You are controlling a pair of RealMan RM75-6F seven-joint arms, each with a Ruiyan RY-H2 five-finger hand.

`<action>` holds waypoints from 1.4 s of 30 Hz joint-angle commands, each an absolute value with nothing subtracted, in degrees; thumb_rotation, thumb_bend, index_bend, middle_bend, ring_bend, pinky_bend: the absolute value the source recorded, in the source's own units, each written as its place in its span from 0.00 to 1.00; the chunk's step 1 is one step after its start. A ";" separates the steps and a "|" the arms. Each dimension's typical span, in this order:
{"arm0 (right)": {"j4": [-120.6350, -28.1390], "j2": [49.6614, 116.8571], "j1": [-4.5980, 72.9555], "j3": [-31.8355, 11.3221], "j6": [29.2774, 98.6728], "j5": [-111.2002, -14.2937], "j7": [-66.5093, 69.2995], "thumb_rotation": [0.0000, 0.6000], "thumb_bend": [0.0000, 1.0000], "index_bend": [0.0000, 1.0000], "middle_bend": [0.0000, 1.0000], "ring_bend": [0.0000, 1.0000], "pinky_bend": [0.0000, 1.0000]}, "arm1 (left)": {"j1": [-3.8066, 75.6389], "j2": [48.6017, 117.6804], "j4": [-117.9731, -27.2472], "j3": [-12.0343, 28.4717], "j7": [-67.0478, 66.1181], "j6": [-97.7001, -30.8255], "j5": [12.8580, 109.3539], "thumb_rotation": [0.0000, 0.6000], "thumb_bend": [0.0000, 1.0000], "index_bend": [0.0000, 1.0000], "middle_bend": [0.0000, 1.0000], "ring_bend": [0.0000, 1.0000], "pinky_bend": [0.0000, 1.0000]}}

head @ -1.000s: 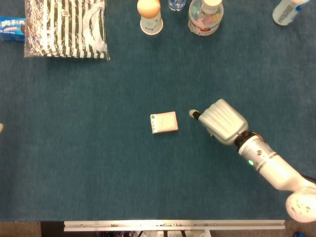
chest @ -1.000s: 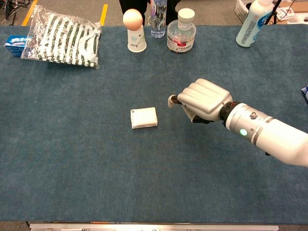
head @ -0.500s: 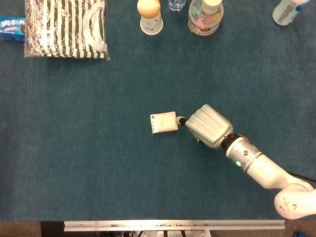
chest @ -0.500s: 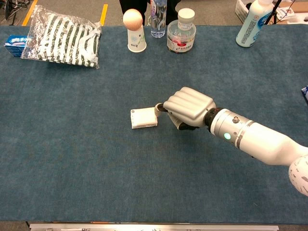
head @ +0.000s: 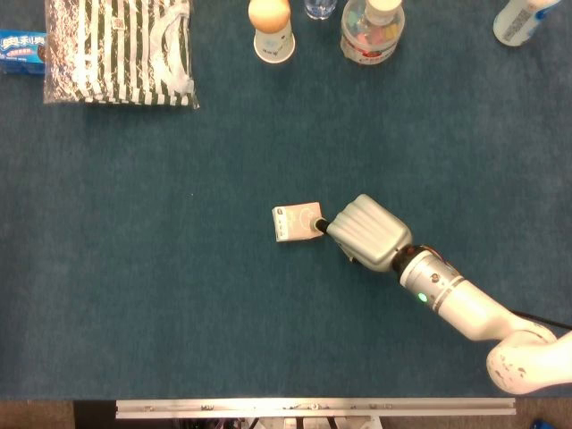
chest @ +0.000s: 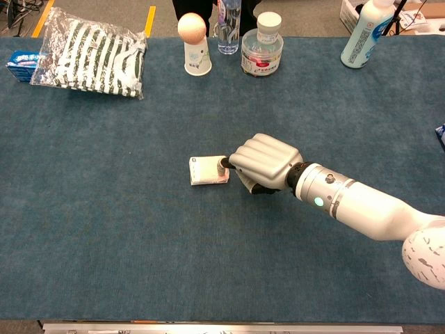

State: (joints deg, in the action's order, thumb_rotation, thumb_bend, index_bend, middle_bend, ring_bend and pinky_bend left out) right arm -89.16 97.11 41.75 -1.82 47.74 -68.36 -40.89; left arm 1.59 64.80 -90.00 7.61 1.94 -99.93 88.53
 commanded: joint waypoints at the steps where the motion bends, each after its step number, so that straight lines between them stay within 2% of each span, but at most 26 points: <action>1: -88.67 97.51 42.06 -1.53 47.56 -67.78 -40.67 1.00 1.00 0.33 1.00 0.93 1.00 | 1.56 64.77 -90.01 7.63 1.90 -99.93 88.54 1.00 0.00 0.61 0.58 0.39 0.49; 14: -90.99 95.25 41.67 -1.28 51.20 -74.10 -34.63 1.00 1.00 0.34 1.00 0.93 1.00 | 1.61 65.02 -89.92 7.47 1.21 -99.41 88.70 1.00 0.01 0.61 0.58 0.39 0.49; 23: -86.51 97.63 41.85 -0.07 49.40 -72.52 -34.67 1.00 1.00 0.35 1.00 0.93 1.00 | 1.54 64.93 -89.99 7.54 1.43 -99.43 88.75 1.00 0.00 0.61 0.58 0.39 0.49; 29: -85.00 98.23 41.61 0.56 50.24 -74.90 -32.70 1.00 1.00 0.36 1.00 0.93 1.00 | 1.57 65.00 -89.95 7.33 1.27 -99.12 88.90 1.00 0.00 0.61 0.58 0.39 0.49; 42: -99.46 85.88 37.19 2.16 64.44 -88.87 -32.43 1.00 1.00 0.37 1.00 0.91 1.00 | 1.67 65.34 -89.83 7.54 0.76 -98.91 88.56 1.00 0.01 0.61 0.58 0.39 0.49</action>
State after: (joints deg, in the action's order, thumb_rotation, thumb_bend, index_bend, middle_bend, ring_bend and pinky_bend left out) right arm -97.44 88.21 38.65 1.40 61.95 -86.56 -31.64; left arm 1.68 65.36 -89.80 7.54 0.76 -98.92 88.56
